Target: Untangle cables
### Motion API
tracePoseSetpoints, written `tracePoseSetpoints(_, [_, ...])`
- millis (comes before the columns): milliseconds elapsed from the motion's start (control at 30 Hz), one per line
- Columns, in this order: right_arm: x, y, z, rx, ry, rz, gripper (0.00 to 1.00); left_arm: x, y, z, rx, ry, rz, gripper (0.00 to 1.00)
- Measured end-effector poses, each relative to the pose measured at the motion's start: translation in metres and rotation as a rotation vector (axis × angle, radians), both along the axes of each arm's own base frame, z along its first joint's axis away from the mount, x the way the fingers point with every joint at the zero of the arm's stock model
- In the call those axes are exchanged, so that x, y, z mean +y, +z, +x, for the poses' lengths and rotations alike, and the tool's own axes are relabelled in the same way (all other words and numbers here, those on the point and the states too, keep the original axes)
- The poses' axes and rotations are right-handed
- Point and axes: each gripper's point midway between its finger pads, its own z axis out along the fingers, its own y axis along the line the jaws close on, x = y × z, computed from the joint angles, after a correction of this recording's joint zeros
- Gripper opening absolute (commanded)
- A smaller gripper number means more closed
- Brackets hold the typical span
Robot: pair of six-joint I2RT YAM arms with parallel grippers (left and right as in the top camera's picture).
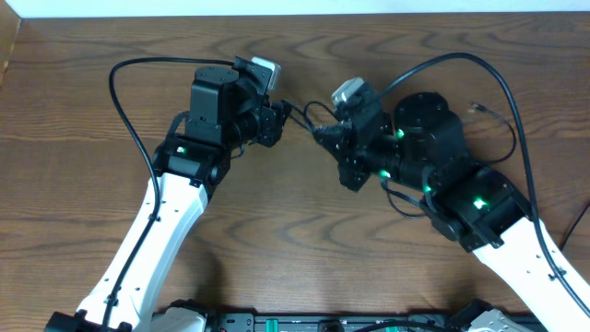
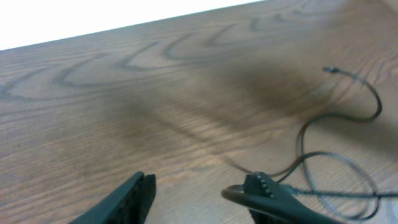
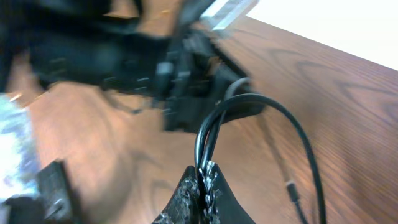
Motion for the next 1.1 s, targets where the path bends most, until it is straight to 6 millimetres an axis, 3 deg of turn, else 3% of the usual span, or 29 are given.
tracePoseSetpoints(267, [0.001, 0.036, -0.043, -0.109, 0.190, 0.072, 0.01, -0.001, 0.006, 0.004, -0.022, 0.007, -0.017, 0.59])
tracePoseSetpoints(367, [-0.004, 0.046, -0.052, -0.151, 0.210, 0.079, 0.01, -0.001, 0.007, 0.005, -0.025, 0.009, -0.021, 0.54])
tracePoseSetpoints(467, [-0.008, 0.045, -0.053, -0.160, 0.200, 0.064, 0.01, -0.001, 0.007, 0.005, -0.022, 0.014, -0.027, 0.40])
tracePoseSetpoints(533, [-0.010, 0.040, -0.051, -0.151, 0.182, 0.042, 0.01, -0.001, 0.007, 0.005, -0.023, 0.014, -0.026, 0.25])
tracePoseSetpoints(633, [-0.014, 0.033, -0.046, -0.141, 0.148, 0.011, 0.01, -0.001, 0.006, 0.004, -0.020, 0.013, -0.025, 0.20])
tracePoseSetpoints(667, [-0.015, 0.031, -0.044, -0.140, 0.135, 0.001, 0.01, -0.001, 0.006, 0.004, -0.018, 0.013, -0.024, 0.20])
tracePoseSetpoints(700, [-0.017, 0.030, -0.041, -0.141, 0.118, -0.011, 0.04, -0.001, 0.005, 0.003, -0.013, 0.012, -0.022, 0.29])
tracePoseSetpoints(733, [-0.019, 0.028, -0.038, -0.143, 0.099, -0.024, 0.11, -0.001, 0.003, 0.002, -0.007, 0.010, -0.016, 0.41])
tracePoseSetpoints(800, [-0.027, 0.023, -0.030, -0.141, 0.039, -0.058, 0.29, 0.001, -0.004, -0.002, 0.027, 0.013, -0.007, 0.54])
tracePoseSetpoints(967, [-0.060, 0.010, 0.000, -0.118, -0.226, -0.153, 0.50, 0.013, -0.041, -0.033, 0.208, 0.011, 0.083, 0.54])
tracePoseSetpoints(1100, [-0.086, 0.008, 0.019, -0.114, -0.395, -0.184, 0.53, 0.018, -0.069, -0.049, 0.332, -0.008, 0.132, 0.54])
